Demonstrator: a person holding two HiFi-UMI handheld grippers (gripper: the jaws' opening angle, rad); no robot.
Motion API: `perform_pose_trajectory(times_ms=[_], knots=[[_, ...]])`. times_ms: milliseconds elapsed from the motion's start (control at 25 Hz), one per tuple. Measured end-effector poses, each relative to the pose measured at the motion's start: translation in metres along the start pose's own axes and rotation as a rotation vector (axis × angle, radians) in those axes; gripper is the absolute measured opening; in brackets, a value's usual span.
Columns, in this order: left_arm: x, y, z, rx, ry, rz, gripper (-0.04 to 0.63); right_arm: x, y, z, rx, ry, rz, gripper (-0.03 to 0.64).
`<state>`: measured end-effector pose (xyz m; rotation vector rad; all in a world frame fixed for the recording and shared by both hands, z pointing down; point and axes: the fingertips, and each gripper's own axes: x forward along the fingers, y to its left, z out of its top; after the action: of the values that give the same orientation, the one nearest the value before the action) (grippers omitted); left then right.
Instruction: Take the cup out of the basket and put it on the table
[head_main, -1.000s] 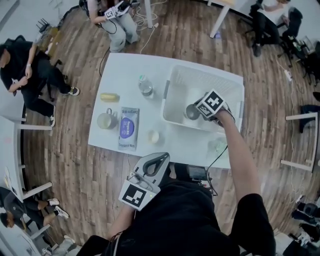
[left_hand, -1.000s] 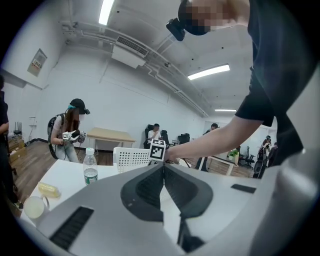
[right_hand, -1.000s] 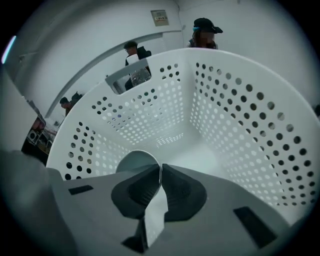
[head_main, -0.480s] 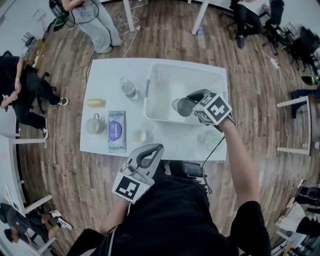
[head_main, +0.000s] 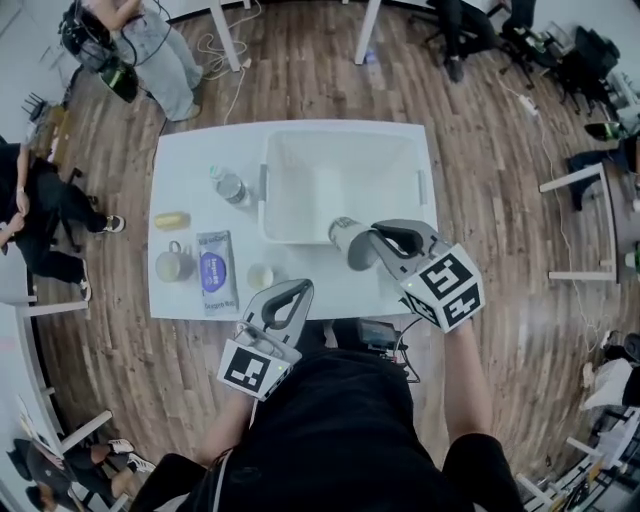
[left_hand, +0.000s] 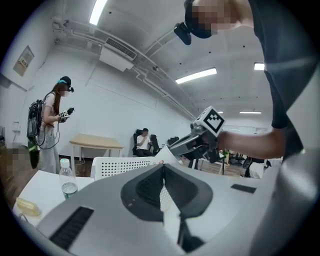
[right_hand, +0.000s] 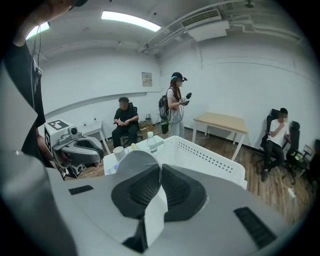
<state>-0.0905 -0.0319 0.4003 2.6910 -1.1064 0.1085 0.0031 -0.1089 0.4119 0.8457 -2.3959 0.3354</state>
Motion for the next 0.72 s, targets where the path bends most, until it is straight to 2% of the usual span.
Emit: perform_pose_trajectory(times_ms=[200, 360, 720], knots=[[0.004, 0.0, -0.008, 0.021, 0.008, 0.006, 0.011, -0.023, 0.023, -0.015, -0.01, -0.001, -0.053, 0.035], [0.005, 0.0, -0.012, 0.028, 0.01, 0.014, 0.011, -0.021, 0.043, -0.033, 0.027, 0.002, -0.026, 0.035], [-0.005, 0.009, -0.017, 0.014, 0.022, 0.061, 0.011, 0.013, 0.054, -0.095, 0.139, 0.1, 0.013, 0.035]])
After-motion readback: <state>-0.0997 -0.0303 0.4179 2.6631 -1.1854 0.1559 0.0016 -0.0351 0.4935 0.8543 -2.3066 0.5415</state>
